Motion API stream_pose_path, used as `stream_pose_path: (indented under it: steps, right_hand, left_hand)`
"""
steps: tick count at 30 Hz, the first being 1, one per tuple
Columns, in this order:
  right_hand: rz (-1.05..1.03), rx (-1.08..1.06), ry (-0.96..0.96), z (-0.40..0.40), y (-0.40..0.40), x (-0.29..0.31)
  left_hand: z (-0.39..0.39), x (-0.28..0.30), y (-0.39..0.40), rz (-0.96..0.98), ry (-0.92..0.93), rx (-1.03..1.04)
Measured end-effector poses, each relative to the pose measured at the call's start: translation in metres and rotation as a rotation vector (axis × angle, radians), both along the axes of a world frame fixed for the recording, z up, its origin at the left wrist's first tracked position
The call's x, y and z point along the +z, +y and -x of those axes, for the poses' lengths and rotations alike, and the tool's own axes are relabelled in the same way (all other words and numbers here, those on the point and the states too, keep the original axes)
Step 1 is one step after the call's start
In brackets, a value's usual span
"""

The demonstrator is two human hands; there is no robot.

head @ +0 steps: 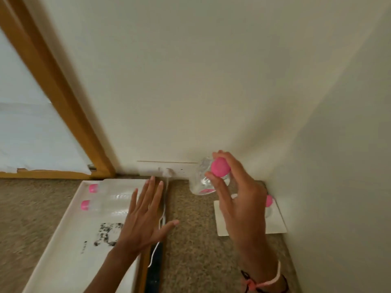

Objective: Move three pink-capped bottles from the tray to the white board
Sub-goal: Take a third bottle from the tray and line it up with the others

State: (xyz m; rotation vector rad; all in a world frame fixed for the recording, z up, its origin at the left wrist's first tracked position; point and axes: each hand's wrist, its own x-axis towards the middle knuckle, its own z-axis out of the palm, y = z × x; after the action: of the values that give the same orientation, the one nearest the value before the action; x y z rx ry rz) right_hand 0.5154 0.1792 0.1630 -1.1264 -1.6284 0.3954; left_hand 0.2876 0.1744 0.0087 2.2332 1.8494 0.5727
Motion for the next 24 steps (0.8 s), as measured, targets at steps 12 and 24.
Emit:
stream_pose_path:
  steps: [12,24]
  right_hand:
    - [0.03,-0.307,-0.181,-0.165,0.043,-0.041]
    - [0.341,-0.259,-0.122,-0.198,0.026,-0.14]
  left_hand:
    - [-0.113,-0.073,0.029,0.172,0.059,-0.088]
    - [-0.14,-0.112,0.013,0.278,0.127,-0.107]
